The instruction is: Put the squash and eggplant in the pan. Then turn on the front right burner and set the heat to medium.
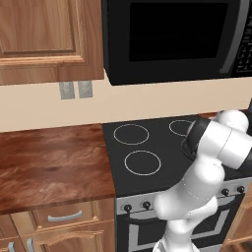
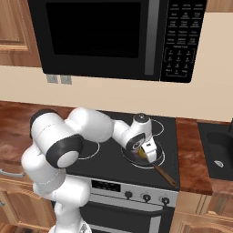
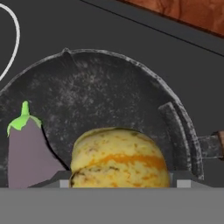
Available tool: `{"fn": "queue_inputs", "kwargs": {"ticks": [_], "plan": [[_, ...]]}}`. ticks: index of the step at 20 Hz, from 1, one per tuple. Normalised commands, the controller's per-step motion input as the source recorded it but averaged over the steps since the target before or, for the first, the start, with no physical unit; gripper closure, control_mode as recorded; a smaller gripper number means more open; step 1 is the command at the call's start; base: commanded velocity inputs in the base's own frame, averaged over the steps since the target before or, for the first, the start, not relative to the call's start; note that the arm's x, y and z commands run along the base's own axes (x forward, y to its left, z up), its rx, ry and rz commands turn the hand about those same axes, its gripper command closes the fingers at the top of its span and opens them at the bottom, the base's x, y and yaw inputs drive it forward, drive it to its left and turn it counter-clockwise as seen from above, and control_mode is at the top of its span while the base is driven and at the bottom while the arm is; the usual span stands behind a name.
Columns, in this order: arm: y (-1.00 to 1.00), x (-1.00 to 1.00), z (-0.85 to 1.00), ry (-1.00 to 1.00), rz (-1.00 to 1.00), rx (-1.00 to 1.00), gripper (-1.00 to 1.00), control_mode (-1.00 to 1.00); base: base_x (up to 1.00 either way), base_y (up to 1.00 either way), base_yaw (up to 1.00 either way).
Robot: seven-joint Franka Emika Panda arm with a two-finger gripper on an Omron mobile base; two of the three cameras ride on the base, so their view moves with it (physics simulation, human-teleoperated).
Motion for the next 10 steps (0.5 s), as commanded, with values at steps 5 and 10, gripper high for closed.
{"fn": "queue_inputs", "kwargs": {"ticks": [5, 10], "plan": [[-0.08, 0.07, -0.13, 0.01, 0.0, 0.0, 1.0, -1.0, 0.0, 0.0, 0.0], [0.0, 0.09, -0.1, 0.03, 0.0, 0.0, 1.0, -1.0, 0.0, 0.0, 0.0]]}}
